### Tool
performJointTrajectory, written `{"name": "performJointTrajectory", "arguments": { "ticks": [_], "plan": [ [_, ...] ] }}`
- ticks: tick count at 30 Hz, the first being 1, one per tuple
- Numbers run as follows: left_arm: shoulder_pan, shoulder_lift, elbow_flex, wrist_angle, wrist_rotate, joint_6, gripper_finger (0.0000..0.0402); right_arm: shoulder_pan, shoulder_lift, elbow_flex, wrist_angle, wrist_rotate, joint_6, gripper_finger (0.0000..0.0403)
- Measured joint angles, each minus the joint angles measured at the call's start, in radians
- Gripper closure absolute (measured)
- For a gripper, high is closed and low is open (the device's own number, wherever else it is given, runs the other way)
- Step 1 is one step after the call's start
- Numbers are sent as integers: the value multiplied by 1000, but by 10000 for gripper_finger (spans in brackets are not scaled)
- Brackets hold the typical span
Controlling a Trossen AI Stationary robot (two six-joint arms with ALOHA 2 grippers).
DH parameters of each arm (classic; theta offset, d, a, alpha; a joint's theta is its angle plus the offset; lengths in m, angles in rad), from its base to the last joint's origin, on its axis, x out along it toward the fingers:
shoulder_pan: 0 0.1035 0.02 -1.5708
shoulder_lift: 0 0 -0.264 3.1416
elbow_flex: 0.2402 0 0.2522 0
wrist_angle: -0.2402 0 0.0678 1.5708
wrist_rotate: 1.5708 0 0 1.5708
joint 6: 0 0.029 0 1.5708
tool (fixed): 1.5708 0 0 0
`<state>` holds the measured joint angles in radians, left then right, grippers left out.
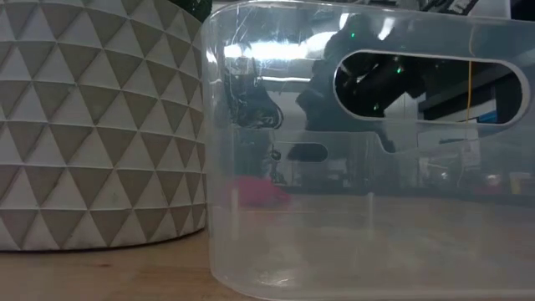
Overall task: Nest measuring cups in basket
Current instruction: Stack the red measuring cup on top of the blue measuring cup
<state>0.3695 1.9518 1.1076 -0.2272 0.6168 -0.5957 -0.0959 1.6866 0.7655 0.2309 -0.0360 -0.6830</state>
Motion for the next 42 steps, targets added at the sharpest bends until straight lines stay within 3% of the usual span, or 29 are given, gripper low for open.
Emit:
{"name": "performJointTrajectory", "arguments": {
  "ticks": [17, 42],
  "plan": [
    [0, 0, 0, 4, 4, 0, 303, -45, 193, 1, 202, 8, -1, 272],
    [-24, 0, 0, 5, 33, 2, 307, -56, 212, 2, 303, 8, -2, 272]
  ]
}}
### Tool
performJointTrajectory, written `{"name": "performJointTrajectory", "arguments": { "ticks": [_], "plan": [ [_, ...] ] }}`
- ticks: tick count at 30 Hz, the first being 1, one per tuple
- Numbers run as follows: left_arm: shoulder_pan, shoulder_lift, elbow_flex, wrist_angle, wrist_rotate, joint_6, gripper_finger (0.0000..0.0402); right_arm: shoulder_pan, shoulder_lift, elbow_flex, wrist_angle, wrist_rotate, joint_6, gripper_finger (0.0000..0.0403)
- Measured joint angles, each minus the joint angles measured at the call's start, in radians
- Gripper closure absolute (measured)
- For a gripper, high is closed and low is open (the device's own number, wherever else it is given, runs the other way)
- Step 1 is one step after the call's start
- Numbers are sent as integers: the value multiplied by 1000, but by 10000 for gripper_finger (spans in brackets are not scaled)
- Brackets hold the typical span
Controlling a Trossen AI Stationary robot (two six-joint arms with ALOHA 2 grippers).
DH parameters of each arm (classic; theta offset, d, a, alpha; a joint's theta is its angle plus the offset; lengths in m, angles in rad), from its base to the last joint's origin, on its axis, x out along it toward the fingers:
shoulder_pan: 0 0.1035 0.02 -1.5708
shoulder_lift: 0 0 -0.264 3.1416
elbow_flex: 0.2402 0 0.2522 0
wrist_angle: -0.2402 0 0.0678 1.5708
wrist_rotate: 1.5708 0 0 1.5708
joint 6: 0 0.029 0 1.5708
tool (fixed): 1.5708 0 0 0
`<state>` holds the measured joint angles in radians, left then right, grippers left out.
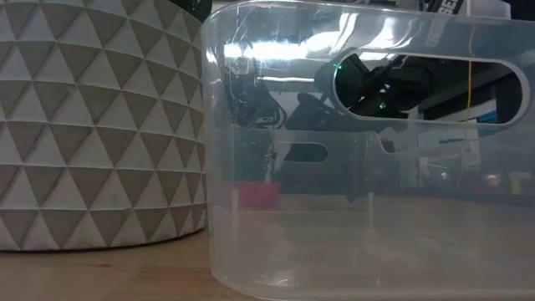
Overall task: Nest measuring cups in basket
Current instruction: Stack the red measuring cup on top of the blue measuring cup
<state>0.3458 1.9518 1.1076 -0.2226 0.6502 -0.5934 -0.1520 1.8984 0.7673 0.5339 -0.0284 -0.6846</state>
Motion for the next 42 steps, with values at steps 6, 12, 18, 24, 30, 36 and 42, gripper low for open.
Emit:
{"name": "performJointTrajectory", "arguments": {
  "ticks": [6, 12, 18, 24, 30, 36, 42],
  "plan": [
    [0, 0, 0, 0, 0, -1, 328, 0, 0, 0, 0, 0, 0, 272],
    [1, -2, 0, 1, 14, -3, 358, 0, 0, 0, 0, -1, 0, 272],
    [1, -2, 0, 2, 36, -4, 375, 0, 0, 0, 1, -1, -1, 272],
    [1, -2, 1, 2, 38, -6, 381, 0, 0, 0, -1, 0, -1, 272],
    [1, -2, 1, 2, 42, -5, 383, 0, 0, 0, -2, 0, -1, 272],
    [1, -2, 1, 2, 44, -6, 383, 0, 0, 0, -1, 1, -1, 272],
    [1, -2, 2, -1, 50, -6, 383, 1, -33, -1, -21, 32, -6, 272]
  ]
}}
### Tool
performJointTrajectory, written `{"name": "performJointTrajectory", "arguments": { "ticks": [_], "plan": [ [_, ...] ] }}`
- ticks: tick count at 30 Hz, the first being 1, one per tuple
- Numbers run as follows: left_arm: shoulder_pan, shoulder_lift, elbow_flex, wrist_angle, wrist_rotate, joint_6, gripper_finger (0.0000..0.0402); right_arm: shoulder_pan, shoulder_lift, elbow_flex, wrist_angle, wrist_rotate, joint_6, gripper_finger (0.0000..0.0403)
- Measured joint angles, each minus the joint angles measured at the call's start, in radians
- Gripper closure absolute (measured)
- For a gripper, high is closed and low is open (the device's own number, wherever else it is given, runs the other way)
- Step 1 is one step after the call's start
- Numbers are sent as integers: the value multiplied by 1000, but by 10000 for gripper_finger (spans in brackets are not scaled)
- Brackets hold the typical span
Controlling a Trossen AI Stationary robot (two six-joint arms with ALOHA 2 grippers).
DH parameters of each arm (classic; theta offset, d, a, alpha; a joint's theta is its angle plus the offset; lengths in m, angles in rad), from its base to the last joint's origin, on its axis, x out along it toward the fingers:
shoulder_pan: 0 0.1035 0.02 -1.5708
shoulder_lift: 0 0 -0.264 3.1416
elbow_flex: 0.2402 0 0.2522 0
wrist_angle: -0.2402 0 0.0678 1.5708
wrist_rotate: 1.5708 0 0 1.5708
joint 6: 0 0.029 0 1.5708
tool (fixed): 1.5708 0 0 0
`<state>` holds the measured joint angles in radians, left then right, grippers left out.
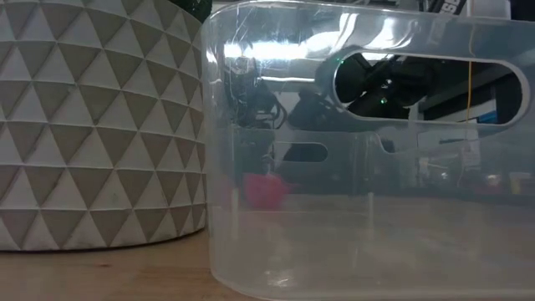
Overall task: Nest measuring cups in basket
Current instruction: Stack the red measuring cup on top of the blue measuring cup
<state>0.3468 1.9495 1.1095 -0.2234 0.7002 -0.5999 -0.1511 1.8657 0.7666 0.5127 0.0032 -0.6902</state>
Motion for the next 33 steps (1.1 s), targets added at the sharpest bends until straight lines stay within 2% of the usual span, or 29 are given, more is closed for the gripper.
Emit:
{"name": "performJointTrajectory", "arguments": {
  "ticks": [13, 19, 24, 33],
  "plan": [
    [-2, 2, -1, 57, -3, 0, 384, -3, -41, 2, -30, 15, 3, 272],
    [-2, 9, -4, 58, -77, 1, 388, 3, -44, 6, -28, -4, 11, 272],
    [-3, 6, -3, 60, -72, 2, 400, 2, -44, 5, -63, 3, 13, 272],
    [-13, 5, -3, 60, -90, 2, 382, 2, -58, 3, -78, 154, 6, 272]
  ]
}}
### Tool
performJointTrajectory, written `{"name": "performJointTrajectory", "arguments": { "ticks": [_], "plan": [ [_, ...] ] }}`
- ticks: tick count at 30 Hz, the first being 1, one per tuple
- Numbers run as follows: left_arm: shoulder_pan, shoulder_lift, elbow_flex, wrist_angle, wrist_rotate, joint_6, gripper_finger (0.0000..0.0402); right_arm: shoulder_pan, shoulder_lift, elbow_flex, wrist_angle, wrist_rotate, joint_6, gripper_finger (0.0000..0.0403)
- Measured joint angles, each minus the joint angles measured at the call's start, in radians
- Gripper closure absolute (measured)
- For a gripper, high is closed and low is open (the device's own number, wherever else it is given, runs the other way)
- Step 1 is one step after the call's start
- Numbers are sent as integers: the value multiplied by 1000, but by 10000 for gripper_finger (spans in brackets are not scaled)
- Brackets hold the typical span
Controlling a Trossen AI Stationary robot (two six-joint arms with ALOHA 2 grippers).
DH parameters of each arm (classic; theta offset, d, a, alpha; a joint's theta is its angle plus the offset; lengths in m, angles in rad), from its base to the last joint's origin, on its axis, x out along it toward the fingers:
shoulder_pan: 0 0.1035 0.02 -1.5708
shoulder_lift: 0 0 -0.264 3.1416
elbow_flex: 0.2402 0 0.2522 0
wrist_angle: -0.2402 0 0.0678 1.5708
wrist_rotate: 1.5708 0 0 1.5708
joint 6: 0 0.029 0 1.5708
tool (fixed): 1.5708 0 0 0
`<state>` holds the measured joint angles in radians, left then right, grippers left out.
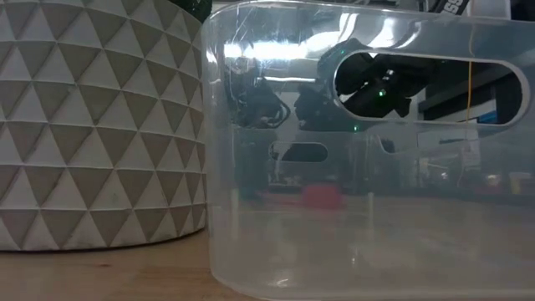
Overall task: Nest measuring cups in basket
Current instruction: Stack the red measuring cup on top of the blue measuring cup
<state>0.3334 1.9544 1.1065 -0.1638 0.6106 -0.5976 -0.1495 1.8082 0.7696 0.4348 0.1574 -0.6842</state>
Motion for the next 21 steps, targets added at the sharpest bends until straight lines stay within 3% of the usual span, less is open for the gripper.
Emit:
{"name": "performJointTrajectory", "arguments": {
  "ticks": [7, 15, 21],
  "plan": [
    [-37, -1, 1, 1, -12, 87, 349, 1, -74, 0, -55, -2, 0, 272],
    [-84, -3, 1, 1, -28, 165, 277, 1, -231, -1, -233, -2, 12, 272],
    [-123, -3, 2, 1, -119, 190, 240, 1, -326, -1, -296, -3, 54, 272]
  ]
}}
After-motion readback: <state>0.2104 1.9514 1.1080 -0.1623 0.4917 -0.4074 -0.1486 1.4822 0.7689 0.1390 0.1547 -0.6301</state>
